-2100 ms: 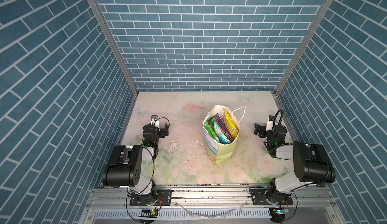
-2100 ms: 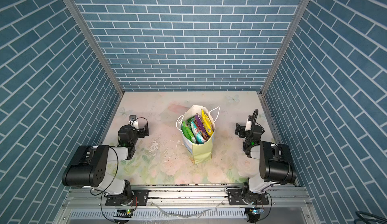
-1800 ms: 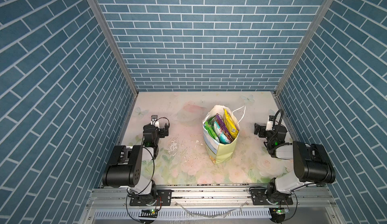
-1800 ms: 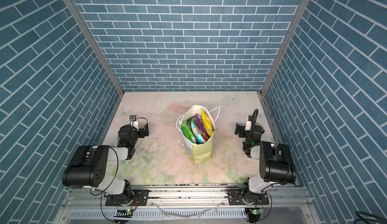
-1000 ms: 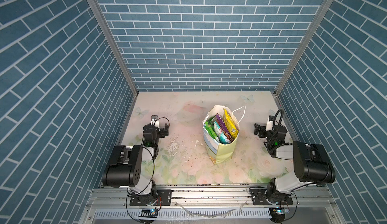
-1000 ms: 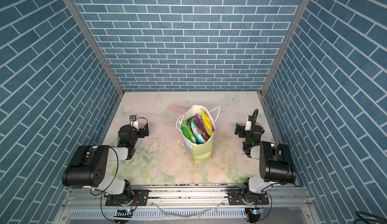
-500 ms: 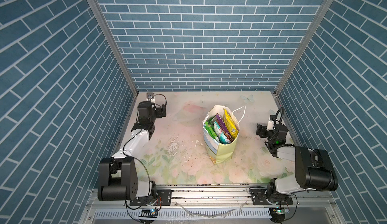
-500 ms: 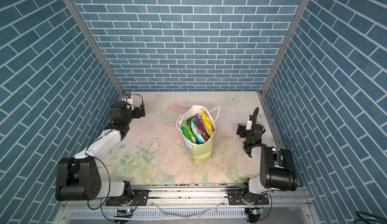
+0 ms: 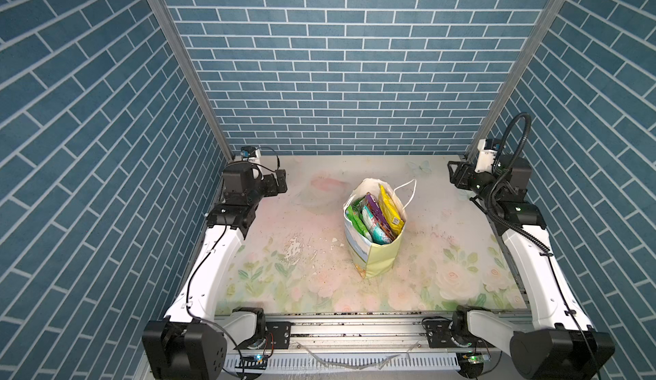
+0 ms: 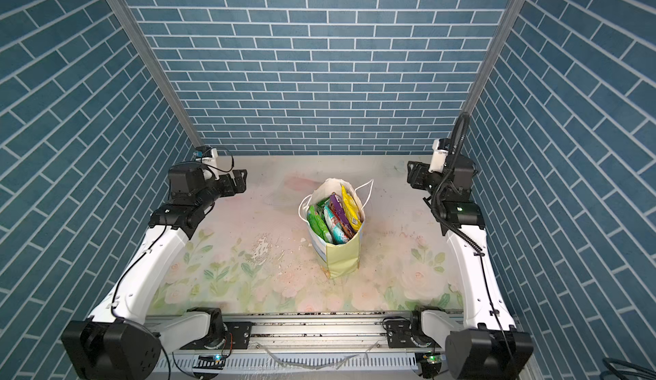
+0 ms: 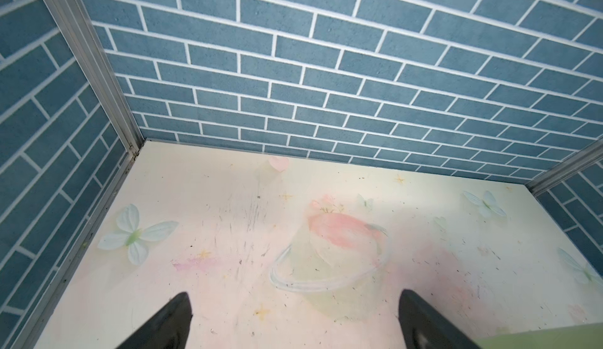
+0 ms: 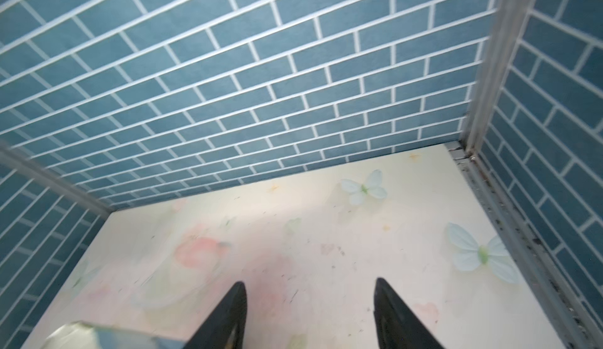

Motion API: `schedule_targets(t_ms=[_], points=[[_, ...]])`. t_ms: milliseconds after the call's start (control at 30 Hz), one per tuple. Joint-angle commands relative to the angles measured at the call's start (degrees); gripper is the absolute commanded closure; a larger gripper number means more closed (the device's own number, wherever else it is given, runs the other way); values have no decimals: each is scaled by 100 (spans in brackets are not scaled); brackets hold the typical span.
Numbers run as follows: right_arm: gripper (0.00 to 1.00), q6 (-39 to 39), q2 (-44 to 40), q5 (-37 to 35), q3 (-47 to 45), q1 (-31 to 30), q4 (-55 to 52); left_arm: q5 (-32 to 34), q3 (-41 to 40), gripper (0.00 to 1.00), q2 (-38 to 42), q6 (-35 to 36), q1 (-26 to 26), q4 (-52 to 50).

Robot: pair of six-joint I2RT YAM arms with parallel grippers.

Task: Take the snacks out of the paper bag
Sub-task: Pick up the snack from the paper bag.

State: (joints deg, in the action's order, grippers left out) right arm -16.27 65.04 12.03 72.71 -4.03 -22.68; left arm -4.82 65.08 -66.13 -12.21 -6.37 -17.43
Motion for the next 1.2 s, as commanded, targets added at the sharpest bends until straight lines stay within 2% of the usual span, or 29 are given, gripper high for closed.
schedule_targets(t_ms=[0,67,400,500,633,900,1167], points=[[39,239,90,-263,983,-662,-2151,829,658,1,9,140,-636,-1046],[41,290,254,-261,1517,-1049,-2735,1117,1043,0,-183,180,-938,-1535],[43,100,780,-580,3131,-2691,-4848,1373,2139,1,-611,-519,-1703,-2979],[43,97,1086,-879,3487,-3164,-5343,1399,2061,0,-538,-722,-1959,-3022],[43,72,1453,-1172,3689,-3640,-5844,1017,1722,0,-267,-1134,-1999,-2817],[43,-160,1995,-1905,4008,-4224,-6204,1283,1441,0,-166,-1293,-2019,-3126],[46,-343,2960,-2194,4650,-4350,-6297,1143,1696,1,-460,-1005,-2026,-3273]])
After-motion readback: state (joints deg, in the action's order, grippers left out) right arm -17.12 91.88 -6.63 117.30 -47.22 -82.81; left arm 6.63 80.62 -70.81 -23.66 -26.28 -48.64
